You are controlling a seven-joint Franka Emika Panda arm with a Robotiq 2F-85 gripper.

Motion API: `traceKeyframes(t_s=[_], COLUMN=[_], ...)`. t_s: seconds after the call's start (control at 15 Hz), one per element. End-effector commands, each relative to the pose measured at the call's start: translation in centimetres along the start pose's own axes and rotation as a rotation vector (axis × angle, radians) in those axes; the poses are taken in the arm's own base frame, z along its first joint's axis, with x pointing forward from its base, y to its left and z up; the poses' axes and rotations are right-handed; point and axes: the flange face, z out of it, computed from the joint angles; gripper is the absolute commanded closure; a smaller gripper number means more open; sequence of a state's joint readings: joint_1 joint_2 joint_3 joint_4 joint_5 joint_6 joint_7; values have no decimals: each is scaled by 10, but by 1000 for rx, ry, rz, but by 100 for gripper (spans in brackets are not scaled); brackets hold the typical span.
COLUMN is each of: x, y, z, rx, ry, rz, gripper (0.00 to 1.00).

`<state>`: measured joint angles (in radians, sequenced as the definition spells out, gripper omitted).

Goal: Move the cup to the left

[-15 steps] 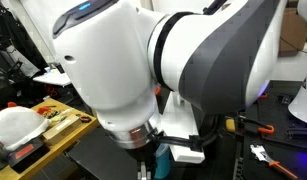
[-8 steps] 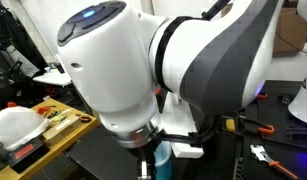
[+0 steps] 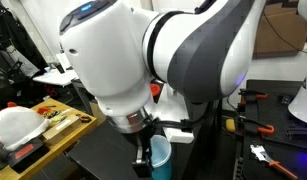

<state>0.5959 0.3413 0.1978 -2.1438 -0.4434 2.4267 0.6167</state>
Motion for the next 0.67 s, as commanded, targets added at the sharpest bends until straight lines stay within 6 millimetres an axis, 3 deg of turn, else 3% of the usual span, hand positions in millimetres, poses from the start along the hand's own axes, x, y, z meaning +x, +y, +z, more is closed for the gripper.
traceKeyframes(t_s=[0.0,0.27,0.6], x=[-13,-18,-33], y=[26,71,154], z=[-46,-109,-170], rx=[99,266,329], ry=[-87,-165,-143], rz=[11,78,247], gripper=[0,0,0])
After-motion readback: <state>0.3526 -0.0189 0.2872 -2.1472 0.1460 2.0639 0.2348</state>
